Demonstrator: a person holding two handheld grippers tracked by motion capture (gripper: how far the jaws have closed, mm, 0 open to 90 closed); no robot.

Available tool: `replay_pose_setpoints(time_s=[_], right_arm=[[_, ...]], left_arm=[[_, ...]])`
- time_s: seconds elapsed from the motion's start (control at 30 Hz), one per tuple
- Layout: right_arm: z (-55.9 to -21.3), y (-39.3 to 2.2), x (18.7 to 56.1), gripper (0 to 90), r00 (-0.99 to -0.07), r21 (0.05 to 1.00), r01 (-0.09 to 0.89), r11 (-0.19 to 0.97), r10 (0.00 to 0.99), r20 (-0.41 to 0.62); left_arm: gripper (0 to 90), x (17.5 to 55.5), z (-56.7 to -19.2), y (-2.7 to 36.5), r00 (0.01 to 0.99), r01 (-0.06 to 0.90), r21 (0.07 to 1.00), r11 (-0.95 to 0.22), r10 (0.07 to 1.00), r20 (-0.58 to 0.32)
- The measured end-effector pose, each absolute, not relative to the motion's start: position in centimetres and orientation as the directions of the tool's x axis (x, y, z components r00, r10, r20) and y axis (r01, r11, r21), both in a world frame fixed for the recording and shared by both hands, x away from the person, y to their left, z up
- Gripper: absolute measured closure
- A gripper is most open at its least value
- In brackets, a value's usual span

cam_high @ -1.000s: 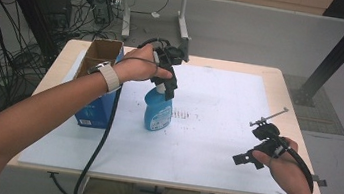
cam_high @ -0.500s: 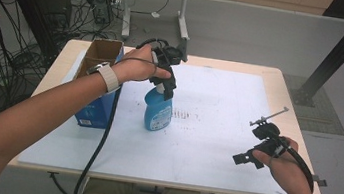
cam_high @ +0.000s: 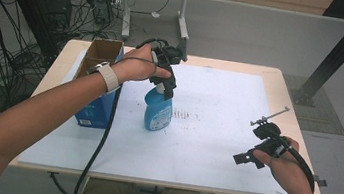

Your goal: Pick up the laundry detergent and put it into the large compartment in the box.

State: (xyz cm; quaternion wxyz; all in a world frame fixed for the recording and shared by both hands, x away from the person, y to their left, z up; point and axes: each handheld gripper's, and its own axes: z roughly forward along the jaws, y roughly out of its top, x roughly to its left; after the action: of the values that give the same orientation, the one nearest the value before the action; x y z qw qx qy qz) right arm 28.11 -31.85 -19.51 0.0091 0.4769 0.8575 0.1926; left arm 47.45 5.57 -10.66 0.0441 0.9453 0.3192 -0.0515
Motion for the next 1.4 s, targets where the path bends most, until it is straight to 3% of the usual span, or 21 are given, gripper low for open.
replay_pose_setpoints(time_s=[1.4], right_arm=[[-19.45, -31.65, 28.33, 8.3, -0.548, 0.337, 0.813, 0.475, 0.819, 0.168]], left_arm=[[10.0, 47.35, -10.72, 5.68, 0.793, 0.604, 0.059, -0.794, 0.594, -0.135]])
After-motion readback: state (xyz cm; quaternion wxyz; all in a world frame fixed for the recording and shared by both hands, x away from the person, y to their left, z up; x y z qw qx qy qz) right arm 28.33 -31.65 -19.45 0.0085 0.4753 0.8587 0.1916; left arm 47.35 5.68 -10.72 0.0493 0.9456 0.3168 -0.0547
